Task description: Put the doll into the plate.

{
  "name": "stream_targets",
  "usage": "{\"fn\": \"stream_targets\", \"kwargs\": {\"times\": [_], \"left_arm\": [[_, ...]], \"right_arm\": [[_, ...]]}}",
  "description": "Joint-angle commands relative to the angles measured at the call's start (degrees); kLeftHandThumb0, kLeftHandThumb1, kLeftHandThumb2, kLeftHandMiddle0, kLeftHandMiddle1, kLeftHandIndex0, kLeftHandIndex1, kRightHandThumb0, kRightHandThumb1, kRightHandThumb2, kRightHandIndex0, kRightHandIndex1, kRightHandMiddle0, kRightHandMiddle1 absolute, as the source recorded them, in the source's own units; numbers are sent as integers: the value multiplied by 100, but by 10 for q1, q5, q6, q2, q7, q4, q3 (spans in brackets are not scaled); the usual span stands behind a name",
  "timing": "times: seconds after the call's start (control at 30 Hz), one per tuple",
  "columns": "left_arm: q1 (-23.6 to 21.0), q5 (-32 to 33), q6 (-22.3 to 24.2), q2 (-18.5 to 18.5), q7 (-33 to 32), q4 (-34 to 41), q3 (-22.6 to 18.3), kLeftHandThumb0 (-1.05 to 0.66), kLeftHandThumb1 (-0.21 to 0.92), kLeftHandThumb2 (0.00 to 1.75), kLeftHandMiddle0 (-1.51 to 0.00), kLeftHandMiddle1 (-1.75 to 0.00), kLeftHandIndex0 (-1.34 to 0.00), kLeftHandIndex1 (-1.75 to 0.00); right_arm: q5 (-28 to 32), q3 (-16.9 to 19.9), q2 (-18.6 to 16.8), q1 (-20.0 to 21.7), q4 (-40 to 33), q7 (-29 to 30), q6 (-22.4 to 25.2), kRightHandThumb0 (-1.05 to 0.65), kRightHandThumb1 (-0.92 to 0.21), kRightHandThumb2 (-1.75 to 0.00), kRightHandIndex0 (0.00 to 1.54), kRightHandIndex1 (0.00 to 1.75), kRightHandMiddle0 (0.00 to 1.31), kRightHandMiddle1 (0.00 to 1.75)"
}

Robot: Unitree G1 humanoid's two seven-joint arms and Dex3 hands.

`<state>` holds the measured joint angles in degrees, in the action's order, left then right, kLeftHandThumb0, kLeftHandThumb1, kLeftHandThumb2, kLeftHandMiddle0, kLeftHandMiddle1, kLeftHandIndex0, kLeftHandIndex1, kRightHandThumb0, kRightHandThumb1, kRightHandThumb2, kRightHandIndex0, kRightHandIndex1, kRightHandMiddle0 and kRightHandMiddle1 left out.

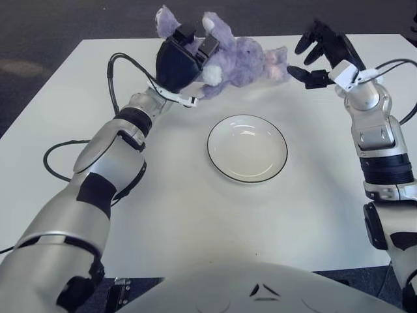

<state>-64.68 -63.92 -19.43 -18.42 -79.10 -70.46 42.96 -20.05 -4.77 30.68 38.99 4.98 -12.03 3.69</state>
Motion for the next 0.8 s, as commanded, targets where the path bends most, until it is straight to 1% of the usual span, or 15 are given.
{"fn": "stream_targets", "kwargs": {"times": [0.0,0.03,0.07,0.1,0.2,0.33,0.53,0.63,0.77], "left_arm": [[-33,-8,8,3,-20,-1,10,-49,30,134,-131,-175,-63,-175],[-34,-8,8,5,-21,-1,12,-49,29,134,-131,-175,-63,-175],[-38,-9,9,7,-23,-3,15,-49,29,134,-132,-175,-63,-175],[-40,-10,9,9,-24,-4,17,-49,29,135,-132,-175,-63,-175],[-49,-13,13,15,-28,-7,23,-49,29,135,-132,-175,-64,-175],[-60,-17,19,22,-34,-10,30,-49,30,134,-132,-175,-63,-175],[-73,-20,10,29,-46,-7,36,-48,31,132,-132,-175,-62,-175],[-75,-21,7,30,-51,-7,40,-48,31,132,-132,-175,-62,-175],[-75,-23,4,32,-55,-7,45,-48,31,132,-132,-175,-62,-175]], "right_arm": [[-16,-16,25,39,25,-33,-21,-71,-56,-72,18,122,1,130],[-17,-18,28,43,29,-37,-23,-75,-58,-68,17,120,1,125],[-23,-25,34,53,38,-47,-28,-76,-59,-67,17,120,1,123],[-27,-29,39,59,45,-55,-32,-81,-62,-61,16,117,0,115],[-46,-47,55,85,78,-73,-55,-91,-67,-50,12,111,0,100],[-74,-70,75,110,117,-84,-100,-98,-70,-42,8,104,0,86],[-95,-89,87,134,154,-100,-143,-103,-73,-37,5,94,0,75],[-99,-94,89,143,165,-108,-153,-104,-73,-35,3,90,0,71],[-98,-98,83,156,183,-123,-153,-105,-74,-33,1,82,0,66]]}}
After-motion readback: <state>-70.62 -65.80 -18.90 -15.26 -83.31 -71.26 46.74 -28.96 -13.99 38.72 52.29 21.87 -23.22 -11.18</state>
